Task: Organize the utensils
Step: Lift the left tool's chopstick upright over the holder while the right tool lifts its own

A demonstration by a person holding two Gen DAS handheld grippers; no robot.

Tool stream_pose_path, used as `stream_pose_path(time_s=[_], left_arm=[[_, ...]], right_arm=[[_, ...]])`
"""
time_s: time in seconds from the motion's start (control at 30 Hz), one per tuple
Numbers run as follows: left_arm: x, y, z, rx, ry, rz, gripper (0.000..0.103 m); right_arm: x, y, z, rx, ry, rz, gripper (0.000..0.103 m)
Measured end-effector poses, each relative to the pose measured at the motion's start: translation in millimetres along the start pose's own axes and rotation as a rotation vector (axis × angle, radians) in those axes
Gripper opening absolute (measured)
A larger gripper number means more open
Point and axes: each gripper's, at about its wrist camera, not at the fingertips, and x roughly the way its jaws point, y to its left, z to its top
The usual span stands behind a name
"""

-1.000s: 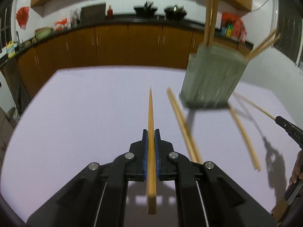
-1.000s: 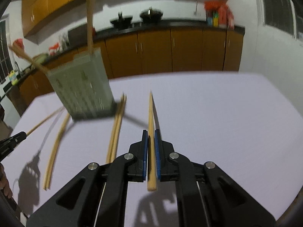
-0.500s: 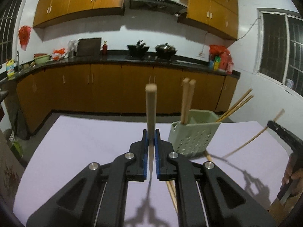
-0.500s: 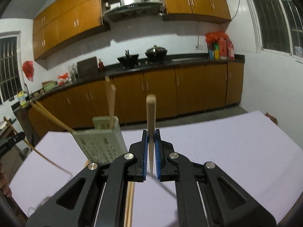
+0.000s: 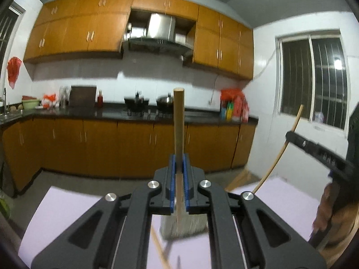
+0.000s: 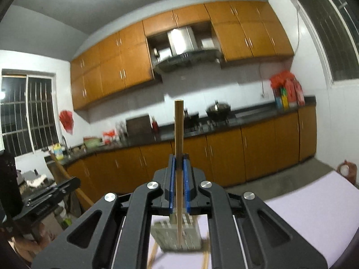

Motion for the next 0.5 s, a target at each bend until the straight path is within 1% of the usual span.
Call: stream_pose_path(time_s=[0.13,0.23,0.33,0.37,0.5], left_arm=[[21.2,-7.4,13.1,-0.018,-0.098,0.042,0.007],[37.2,-7.5,11.9,-0.029,-0.117,0.064,0.007],[57.1,-6.8,-1.4,-0.037,-0.096,0.066,0.007],[64.1,-6.3,-8.5,-0.040,-0.087,0.063,0.007],[78.7,-2.2,-31.4,-0.055,-0.045,0.043,0.007]], right_arm=[[19.5,13.7,0.2,-0.038,-0.085,-0.015,0.008],[39.8,19.2,-10.9,-0.069,-0.101,-0.032,0.008],[62.7,18.4,-26.2,-0.078,-0.068,-0.047,0.008],[73.2,14.7,-34.3,-0.069,-0.040,-0.050,0.008],[87.4,12.1,-52.2,-0.046,0.037,-0.055,0.008]])
